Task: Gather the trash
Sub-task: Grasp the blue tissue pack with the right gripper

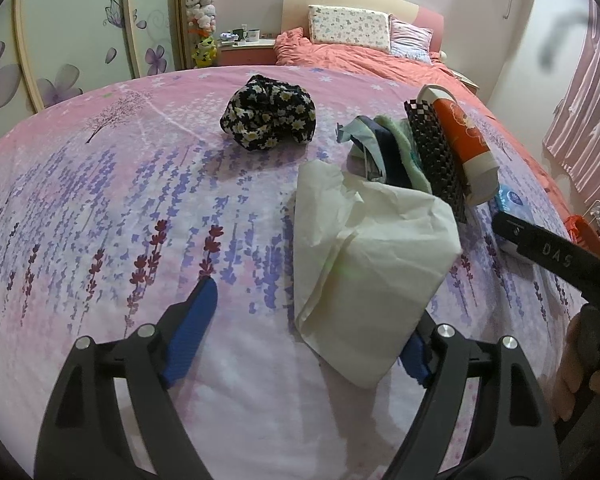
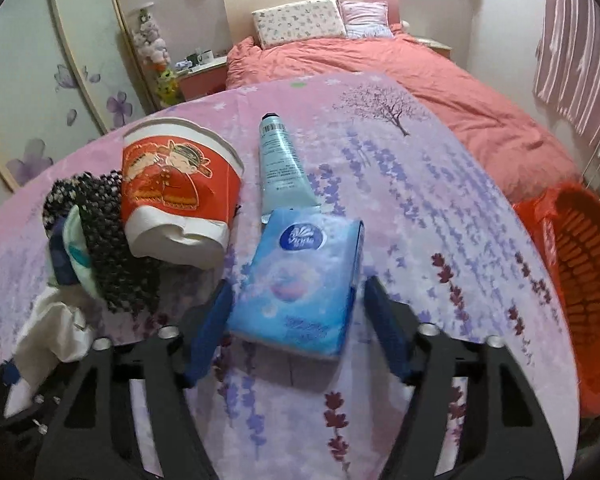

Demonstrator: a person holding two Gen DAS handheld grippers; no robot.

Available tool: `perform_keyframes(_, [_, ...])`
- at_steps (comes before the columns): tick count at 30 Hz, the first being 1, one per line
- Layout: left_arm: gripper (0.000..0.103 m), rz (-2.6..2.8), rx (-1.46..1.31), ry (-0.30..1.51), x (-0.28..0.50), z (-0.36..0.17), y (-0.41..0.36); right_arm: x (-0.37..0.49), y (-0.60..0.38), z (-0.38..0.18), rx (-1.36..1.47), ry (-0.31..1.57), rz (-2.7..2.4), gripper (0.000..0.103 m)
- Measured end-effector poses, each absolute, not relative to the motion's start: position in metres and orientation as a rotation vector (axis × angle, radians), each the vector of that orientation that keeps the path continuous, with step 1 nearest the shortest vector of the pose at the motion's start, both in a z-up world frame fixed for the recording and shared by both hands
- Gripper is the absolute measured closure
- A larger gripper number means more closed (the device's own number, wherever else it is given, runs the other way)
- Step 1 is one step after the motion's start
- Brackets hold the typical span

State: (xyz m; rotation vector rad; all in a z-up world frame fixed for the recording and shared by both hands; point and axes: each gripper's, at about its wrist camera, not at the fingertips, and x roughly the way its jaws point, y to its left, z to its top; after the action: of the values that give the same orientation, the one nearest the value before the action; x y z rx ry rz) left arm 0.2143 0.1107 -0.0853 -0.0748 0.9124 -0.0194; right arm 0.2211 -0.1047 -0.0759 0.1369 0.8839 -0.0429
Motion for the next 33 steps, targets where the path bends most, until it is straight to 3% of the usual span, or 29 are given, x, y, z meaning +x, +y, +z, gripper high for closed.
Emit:
perform_keyframes(2, [0.024, -0.018, -0.073, 0.913, 0.214, -0.085, 0.110, 0.215, -0.109, -0.076, 0.123, 0.879, -0.045, 0.049])
perform_keyframes(12, [0.024, -0.040, -0.095, 0.899, 0.213, -0.084, 0.112, 0.186, -0.136, -0.078, 0.113, 0.883, -0.066, 0.049])
perform_keyframes(22, [0.018, -0.099, -0.080, 0.807, 0.199, -0.066, 0.112, 0.192, -0.129, -0.077, 0.086, 0.893, -0.064, 0.044])
perform_keyframes(33, [0.023, -0.104, -0.098, 0.857, 0.227, -0.070, 0.101, 0.195, -0.134, -0.075, 0.114, 0.883, -0.036, 0.041])
